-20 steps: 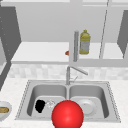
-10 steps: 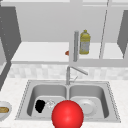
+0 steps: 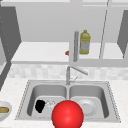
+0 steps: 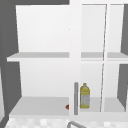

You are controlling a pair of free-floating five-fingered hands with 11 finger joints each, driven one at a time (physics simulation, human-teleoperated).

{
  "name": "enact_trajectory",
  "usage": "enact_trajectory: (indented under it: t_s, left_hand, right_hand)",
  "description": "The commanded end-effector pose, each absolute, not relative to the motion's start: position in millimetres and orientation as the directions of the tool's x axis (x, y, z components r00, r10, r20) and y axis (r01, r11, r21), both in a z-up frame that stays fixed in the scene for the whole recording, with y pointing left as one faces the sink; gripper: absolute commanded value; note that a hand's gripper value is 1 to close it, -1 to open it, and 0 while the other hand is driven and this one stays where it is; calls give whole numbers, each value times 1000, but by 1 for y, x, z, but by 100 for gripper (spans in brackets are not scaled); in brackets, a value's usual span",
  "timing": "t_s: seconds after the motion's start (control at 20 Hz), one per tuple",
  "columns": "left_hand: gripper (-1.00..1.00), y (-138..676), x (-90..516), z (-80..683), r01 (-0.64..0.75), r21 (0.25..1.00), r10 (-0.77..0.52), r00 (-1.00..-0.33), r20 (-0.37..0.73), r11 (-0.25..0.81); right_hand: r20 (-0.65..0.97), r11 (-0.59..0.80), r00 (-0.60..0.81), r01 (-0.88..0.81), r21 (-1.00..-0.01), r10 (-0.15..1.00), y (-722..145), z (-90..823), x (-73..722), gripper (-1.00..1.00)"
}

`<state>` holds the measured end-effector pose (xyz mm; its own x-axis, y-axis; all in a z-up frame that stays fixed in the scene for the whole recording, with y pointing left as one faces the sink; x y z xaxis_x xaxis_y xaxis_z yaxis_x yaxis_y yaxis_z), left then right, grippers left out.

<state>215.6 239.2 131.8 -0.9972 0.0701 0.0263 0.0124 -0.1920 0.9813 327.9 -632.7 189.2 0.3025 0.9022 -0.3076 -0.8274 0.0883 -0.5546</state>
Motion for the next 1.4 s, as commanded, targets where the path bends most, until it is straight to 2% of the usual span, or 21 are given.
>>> enact_trajectory:
  t_s: [0.0,0.1,0.5,0.8,1.1,1.35]
  left_hand:
    - [0,239,216,132,12,981,70,-997,26,-192]
    - [0,239,216,132,12,981,70,-997,26,-192]
    - [0,239,216,132,12,981,70,-997,26,-192]
    - [0,239,216,132,12,981,70,-997,26,-192]
    - [0,239,216,132,12,981,70,-997,26,-192]
    - [0,239,216,132,12,981,70,-997,26,-192]
  right_hand:
    - [-322,97,296,-852,-514,899,-637,189,343,-100]
    - [-304,99,307,-832,-545,902,-640,190,347,-100]
    - [-270,129,321,-826,-548,908,-651,197,342,-100]
    - [-337,176,369,-857,-485,866,-643,197,345,-100]
    - [-429,137,341,-889,-437,837,-629,208,350,-100]
    - [-420,149,366,-872,-466,831,-627,208,350,-100]
